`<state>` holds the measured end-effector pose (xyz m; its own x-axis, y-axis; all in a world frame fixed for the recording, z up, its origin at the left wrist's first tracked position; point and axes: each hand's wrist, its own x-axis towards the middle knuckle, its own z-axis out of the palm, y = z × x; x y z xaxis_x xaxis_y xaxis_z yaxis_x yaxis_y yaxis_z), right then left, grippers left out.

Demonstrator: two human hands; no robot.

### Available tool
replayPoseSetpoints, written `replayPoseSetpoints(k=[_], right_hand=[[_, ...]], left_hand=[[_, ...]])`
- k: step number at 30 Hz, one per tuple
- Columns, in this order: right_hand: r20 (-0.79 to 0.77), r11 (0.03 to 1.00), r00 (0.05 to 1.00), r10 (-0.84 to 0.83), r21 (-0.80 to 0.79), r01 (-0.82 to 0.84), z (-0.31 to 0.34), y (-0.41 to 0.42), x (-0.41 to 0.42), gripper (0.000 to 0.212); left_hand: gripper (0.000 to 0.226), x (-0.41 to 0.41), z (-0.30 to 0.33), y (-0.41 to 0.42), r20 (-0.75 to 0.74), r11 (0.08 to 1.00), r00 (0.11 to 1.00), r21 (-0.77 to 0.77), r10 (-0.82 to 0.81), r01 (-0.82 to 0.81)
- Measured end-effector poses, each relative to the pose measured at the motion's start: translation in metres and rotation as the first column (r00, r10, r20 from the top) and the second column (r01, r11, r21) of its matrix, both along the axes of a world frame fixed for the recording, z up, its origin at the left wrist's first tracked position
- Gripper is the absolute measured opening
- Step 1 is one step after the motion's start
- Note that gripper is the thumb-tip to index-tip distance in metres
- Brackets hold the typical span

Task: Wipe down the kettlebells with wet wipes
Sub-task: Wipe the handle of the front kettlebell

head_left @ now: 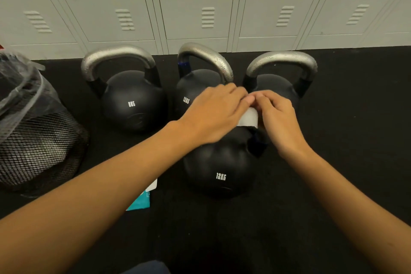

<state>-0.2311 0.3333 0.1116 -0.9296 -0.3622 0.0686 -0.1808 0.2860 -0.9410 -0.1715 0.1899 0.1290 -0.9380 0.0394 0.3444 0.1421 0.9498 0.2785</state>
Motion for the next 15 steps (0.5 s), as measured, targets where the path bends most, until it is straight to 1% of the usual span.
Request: replayPoseSetpoints(k=[1, 2, 4, 6, 7, 8, 10, 11, 12, 13, 14, 15], right_hand=[[0.031, 1.0, 0.999, -0.012, -0.014, 0.012, -0.004, 0.001, 0.001, 0.027], [0.059, 0.999, 0.998, -0.024, -0.028, 0.025, -0.007, 0.002, 0.002, 0.027], [0.083, 0.998, 0.996, -0.04, -0.035, 0.043, -0.01, 0.001, 0.003, 0.027], [0.066, 0.999, 0.997, -0.045, 0.0, 0.045, -0.011, -0.001, 0.004, 0.027], [0.049, 0.999, 0.998, -0.041, 0.028, 0.039, -0.011, -0.002, 0.005, 0.027], [0.032, 0.998, 0.999, -0.034, 0.06, 0.032, -0.012, -0.002, 0.006, 0.029], [0.022, 0.993, 0.999, -0.025, 0.114, 0.023, -0.013, -0.002, 0.007, 0.036], [0.029, 0.991, 0.999, -0.022, 0.135, 0.018, -0.014, -0.003, 0.007, 0.041], [0.041, 0.988, 0.999, -0.022, 0.155, 0.015, -0.014, -0.003, 0.006, 0.045], [0.052, 0.985, 0.998, -0.025, 0.169, 0.016, -0.014, -0.004, 0.006, 0.048], [0.06, 0.984, 0.998, -0.028, 0.179, 0.017, -0.015, -0.004, 0.006, 0.049], [0.059, 0.983, 0.998, -0.029, 0.184, 0.018, -0.015, -0.005, 0.006, 0.051]], left_hand=[[0.04, 0.001, -0.005, 0.002, 0.028, 0.998, 1.0, -0.061, -0.003, 0.005], [0.044, 0.003, -0.01, 0.003, 0.014, 0.993, 1.0, -0.118, -0.004, 0.005], [0.047, 0.01, -0.019, 0.0, -0.066, 0.977, 0.998, -0.213, -0.002, -0.012], [0.045, 0.015, -0.028, -0.007, -0.143, 0.979, 0.99, -0.199, 0.009, -0.037], [0.043, 0.017, -0.032, -0.012, -0.158, 0.987, 0.987, -0.151, 0.027, -0.051], [0.041, 0.021, -0.036, -0.017, -0.154, 0.996, 0.987, -0.062, 0.049, -0.059], [0.036, 0.031, -0.044, -0.026, -0.142, 0.984, 0.988, 0.175, 0.065, -0.039], [0.034, 0.036, -0.048, -0.031, -0.125, 0.957, 0.991, 0.291, 0.045, -0.006], [0.032, 0.04, -0.049, -0.034, -0.091, 0.917, 0.996, 0.4, 0.021, 0.017], [0.032, 0.042, -0.051, -0.038, -0.029, 0.865, 1.0, 0.502, 0.011, 0.005], [0.031, 0.042, -0.054, -0.042, 0.054, 0.797, 0.998, 0.603, 0.013, -0.043], [0.032, 0.041, -0.057, -0.047, 0.159, 0.692, 0.987, 0.709, 0.032, -0.137]])
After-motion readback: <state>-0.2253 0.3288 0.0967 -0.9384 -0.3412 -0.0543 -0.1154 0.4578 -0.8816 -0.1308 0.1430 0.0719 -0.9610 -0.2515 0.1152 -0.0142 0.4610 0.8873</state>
